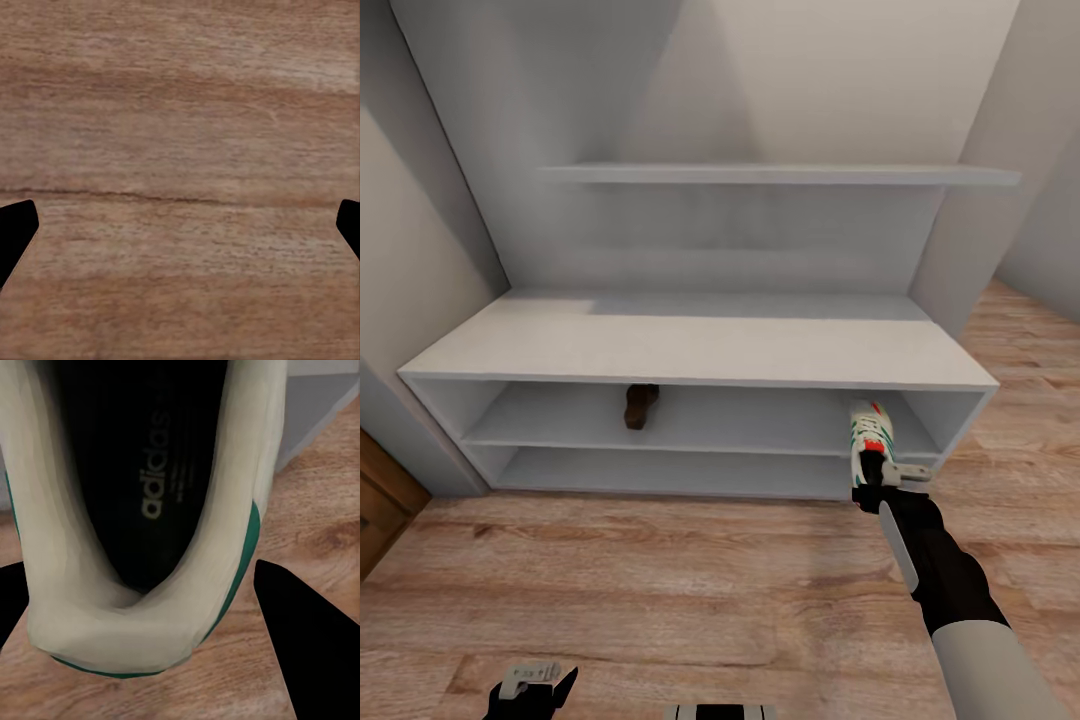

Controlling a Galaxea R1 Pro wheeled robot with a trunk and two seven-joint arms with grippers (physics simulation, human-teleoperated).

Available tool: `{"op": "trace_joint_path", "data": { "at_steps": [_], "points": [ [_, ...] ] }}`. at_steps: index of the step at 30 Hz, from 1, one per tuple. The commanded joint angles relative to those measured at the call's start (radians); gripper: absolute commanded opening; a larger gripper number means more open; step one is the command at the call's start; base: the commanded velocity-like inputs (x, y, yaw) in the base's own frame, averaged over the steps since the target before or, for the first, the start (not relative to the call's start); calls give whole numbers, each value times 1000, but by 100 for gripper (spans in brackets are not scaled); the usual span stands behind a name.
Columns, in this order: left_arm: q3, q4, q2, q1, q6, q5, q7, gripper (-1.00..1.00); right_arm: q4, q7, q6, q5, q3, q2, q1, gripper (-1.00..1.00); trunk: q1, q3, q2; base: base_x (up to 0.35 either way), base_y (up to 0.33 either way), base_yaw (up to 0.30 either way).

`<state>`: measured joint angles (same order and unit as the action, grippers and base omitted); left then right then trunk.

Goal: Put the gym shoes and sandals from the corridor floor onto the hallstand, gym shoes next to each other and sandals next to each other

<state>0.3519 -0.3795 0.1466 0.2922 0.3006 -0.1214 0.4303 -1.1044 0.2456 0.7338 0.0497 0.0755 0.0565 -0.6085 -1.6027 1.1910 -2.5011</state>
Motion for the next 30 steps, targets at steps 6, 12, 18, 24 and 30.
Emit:
{"op": "trace_joint_path", "data": {
  "at_steps": [6,12,18,24,30],
  "points": [
    [7,1,-1,-1,5,-10,5,100,0,5,4,-3,1,-4,0,-100,0,1,0,164,0,0],
    [6,1,-1,-4,6,-11,5,100,-1,5,4,-8,0,-5,0,-100,0,1,0,0,0,0],
    [6,1,-2,-4,5,-11,6,100,-1,3,4,-4,-3,3,0,-100,0,1,0,0,0,0],
    [6,1,-2,-5,6,-11,9,100,-2,3,5,-4,-2,5,0,-100,0,1,0,0,0,0],
    [5,1,-2,-5,3,-11,11,100,-2,3,5,-3,-2,5,-1,-100,-3,27,-2,0,0,0]
  ]
}}
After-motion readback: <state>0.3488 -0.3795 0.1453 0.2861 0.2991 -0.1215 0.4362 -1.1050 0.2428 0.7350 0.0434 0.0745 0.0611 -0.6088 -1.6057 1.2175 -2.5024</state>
